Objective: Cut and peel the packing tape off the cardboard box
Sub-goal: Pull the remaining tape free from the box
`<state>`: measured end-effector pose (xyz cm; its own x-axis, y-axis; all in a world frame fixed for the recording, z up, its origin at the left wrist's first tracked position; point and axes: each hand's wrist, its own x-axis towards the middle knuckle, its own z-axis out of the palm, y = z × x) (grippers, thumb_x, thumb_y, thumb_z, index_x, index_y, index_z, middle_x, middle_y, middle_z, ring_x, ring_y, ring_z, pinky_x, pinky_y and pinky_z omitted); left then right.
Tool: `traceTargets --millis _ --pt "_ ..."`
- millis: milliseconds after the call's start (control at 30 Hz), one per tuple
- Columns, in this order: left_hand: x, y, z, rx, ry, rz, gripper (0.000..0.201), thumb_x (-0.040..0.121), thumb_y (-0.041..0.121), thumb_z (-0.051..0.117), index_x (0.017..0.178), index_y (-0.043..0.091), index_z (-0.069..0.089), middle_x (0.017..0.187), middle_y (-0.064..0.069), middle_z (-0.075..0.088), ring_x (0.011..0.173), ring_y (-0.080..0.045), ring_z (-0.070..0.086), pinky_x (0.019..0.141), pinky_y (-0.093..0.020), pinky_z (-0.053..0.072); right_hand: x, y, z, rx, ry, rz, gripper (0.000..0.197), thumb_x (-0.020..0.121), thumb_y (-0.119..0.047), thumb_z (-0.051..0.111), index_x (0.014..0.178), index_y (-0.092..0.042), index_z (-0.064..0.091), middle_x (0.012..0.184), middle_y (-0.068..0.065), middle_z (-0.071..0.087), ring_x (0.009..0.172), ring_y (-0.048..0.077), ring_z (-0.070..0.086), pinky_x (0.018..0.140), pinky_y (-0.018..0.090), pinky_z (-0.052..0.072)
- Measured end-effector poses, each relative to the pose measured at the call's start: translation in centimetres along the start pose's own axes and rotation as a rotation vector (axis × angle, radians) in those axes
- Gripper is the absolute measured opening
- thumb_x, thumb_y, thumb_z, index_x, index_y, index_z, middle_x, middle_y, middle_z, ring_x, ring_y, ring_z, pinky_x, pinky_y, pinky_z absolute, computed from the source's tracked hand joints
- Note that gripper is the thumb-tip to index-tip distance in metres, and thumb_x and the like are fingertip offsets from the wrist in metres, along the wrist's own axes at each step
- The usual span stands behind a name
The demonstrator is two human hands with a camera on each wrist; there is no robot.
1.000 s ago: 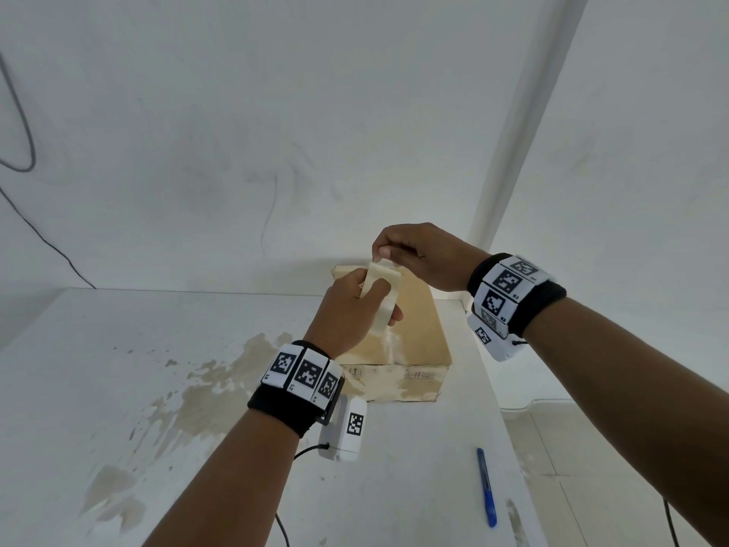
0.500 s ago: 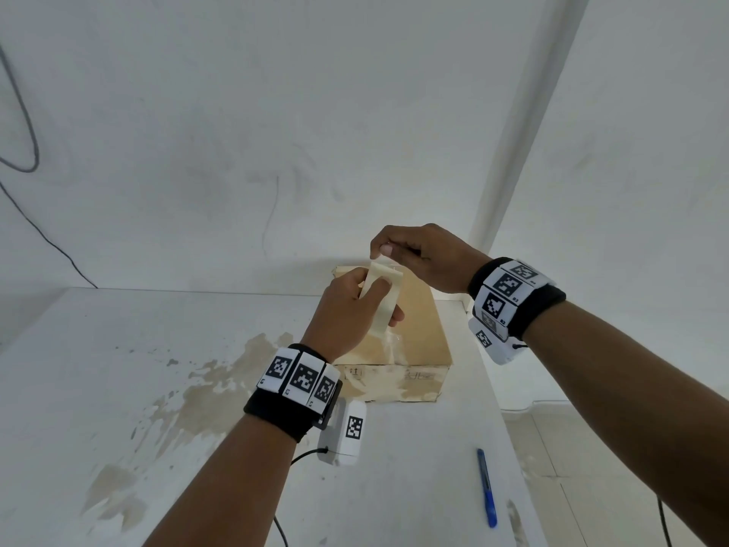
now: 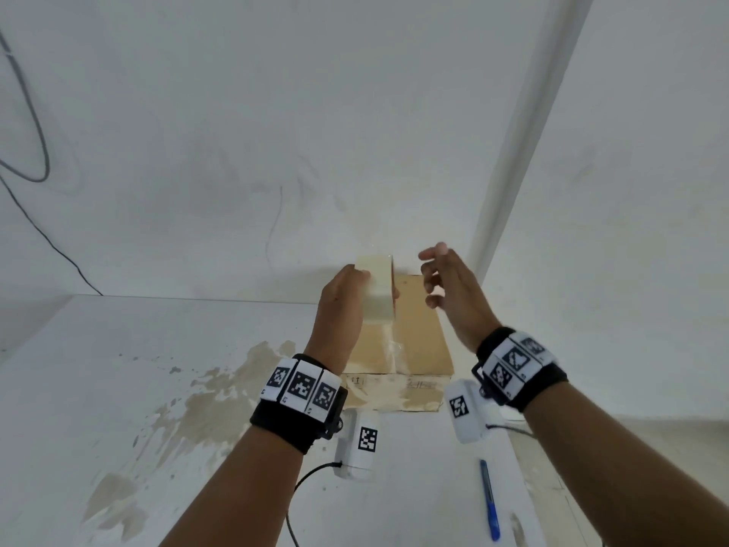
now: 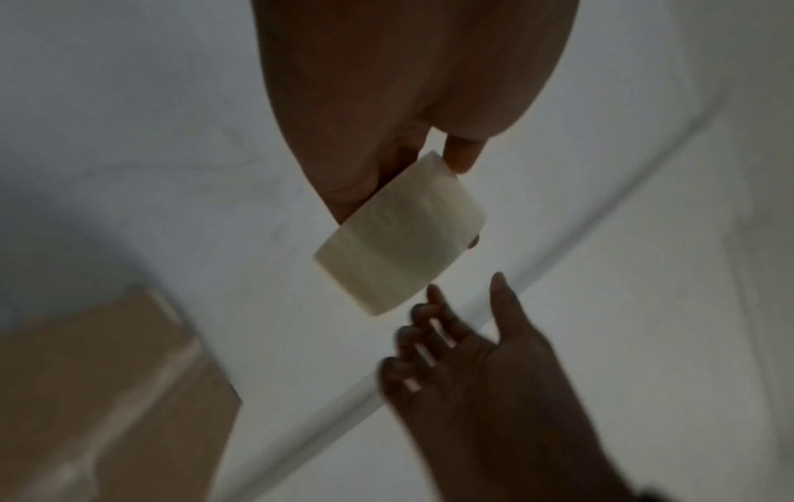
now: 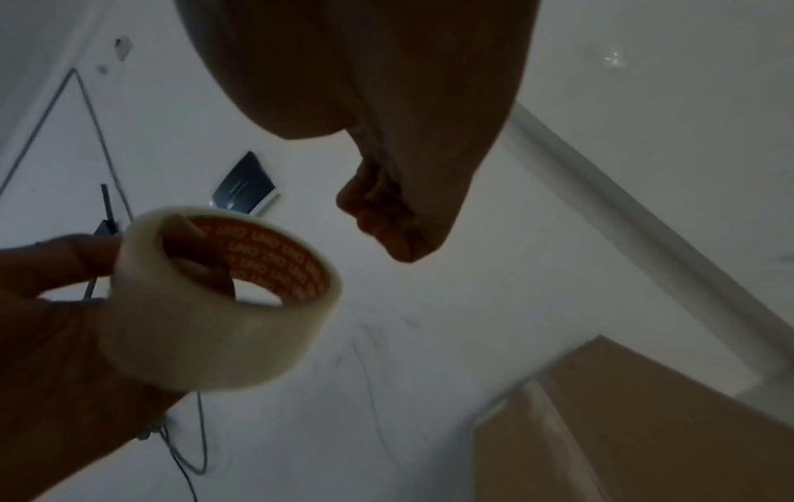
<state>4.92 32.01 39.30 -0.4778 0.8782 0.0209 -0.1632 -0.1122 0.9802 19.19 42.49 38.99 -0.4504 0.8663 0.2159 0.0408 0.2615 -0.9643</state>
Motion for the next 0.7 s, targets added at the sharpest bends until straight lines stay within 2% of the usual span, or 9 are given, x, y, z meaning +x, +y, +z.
traceTargets --millis 67,133,233,333,433,500,567,633,700 --pt "0.6 -0.2 0.2 -0.278 0.078 -0.144 0.022 0.092 0.031 0.051 0.092 0.011 0.059 0.085 -0.005 0.063 0.080 -0.019 0.062 0.071 -0.031 0.051 -1.4 0.9 0.5 0.007 -0.059 0.044 0.054 0.095 -0.064 0.036 0.120 -0.021 0.058 0.107 0.000 0.061 0.095 0.017 0.060 0.073 0.033 0.051" --pt "0.9 -0.3 0.3 -0.483 0.035 -0.199 0.026 0.099 0.029 0.042 0.087 0.010 0.057 0.068 -0.003 0.055 0.060 -0.014 0.054 0.055 -0.024 0.048 -2.5 1.2 1.0 0.019 -0.102 0.055 0.056 0.095 -0.067 0.039 0.122 -0.023 0.060 0.116 0.002 0.065 0.103 0.016 0.063 0.078 0.033 0.056" --pt "1.2 -0.5 0.6 -0.565 -0.072 -0.235 0.036 0.098 0.028 0.033 0.071 0.013 0.052 0.050 0.002 0.041 0.046 -0.012 0.038 0.046 -0.023 0.037 -3.5 0.9 1.5 0.092 -0.052 0.034 0.049 0.098 -0.054 0.045 0.118 -0.013 0.063 0.104 0.004 0.071 0.091 0.015 0.066 0.071 0.033 0.056" --pt "1.5 -0.9 0.9 -0.609 -0.111 -0.261 0.035 0.093 0.028 0.032 0.065 0.014 0.048 0.045 0.003 0.035 0.042 -0.011 0.031 0.042 -0.022 0.031 -4.1 0.7 1.6 0.153 0.038 -0.016 0.046 0.094 -0.048 0.054 0.117 -0.010 0.063 0.088 0.005 0.070 0.082 0.015 0.065 0.065 0.034 0.054" --pt "1.9 -1.2 1.3 -0.624 -0.138 -0.264 0.036 0.092 0.028 0.031 0.062 0.014 0.046 0.041 0.003 0.032 0.038 -0.011 0.029 0.040 -0.023 0.027 -4.6 1.0 1.6 0.176 0.080 -0.064 0.047 0.091 -0.045 0.057 0.120 -0.009 0.061 0.083 0.004 0.066 0.079 0.016 0.064 0.062 0.033 0.055" --pt "2.1 -1.4 1.7 -0.599 -0.162 -0.265 0.036 0.092 0.027 0.031 0.063 0.014 0.046 0.041 0.003 0.033 0.038 -0.011 0.029 0.040 -0.022 0.028 -4.8 1.4 1.5 0.185 0.105 -0.071 0.046 0.091 -0.044 0.057 0.121 -0.009 0.061 0.083 0.003 0.066 0.080 0.017 0.064 0.063 0.033 0.056" --pt "2.1 -1.5 2.1 -0.517 -0.159 -0.262 0.036 0.094 0.028 0.031 0.068 0.012 0.051 0.045 0.000 0.039 0.042 -0.014 0.036 0.046 -0.024 0.035 -4.9 1.9 1.1 0.189 0.128 -0.064 0.045 0.092 -0.044 0.055 0.121 -0.010 0.061 0.084 0.001 0.067 0.082 0.016 0.065 0.065 0.033 0.058" --pt "1.8 -2.4 2.4 -0.389 -0.092 -0.261 0.037 0.098 0.030 0.035 0.082 0.009 0.061 0.059 -0.005 0.056 0.055 -0.019 0.052 0.060 -0.030 0.045 -5.1 2.8 0.5 0.188 0.151 -0.037 0.046 0.093 -0.044 0.054 0.122 -0.009 0.061 0.085 -0.003 0.067 0.082 0.011 0.066 0.067 0.033 0.060" --pt "1.3 -4.5 2.2 -0.262 -0.025 -0.276 0.033 0.103 0.032 0.041 0.101 0.010 0.065 0.083 -0.007 0.070 0.072 -0.022 0.065 0.073 -0.035 0.052 -5.4 4.3 -0.4 0.171 0.178 -0.001 0.048 0.092 -0.045 0.054 0.121 -0.007 0.061 0.088 -0.007 0.066 0.082 0.005 0.065 0.067 0.032 0.060"
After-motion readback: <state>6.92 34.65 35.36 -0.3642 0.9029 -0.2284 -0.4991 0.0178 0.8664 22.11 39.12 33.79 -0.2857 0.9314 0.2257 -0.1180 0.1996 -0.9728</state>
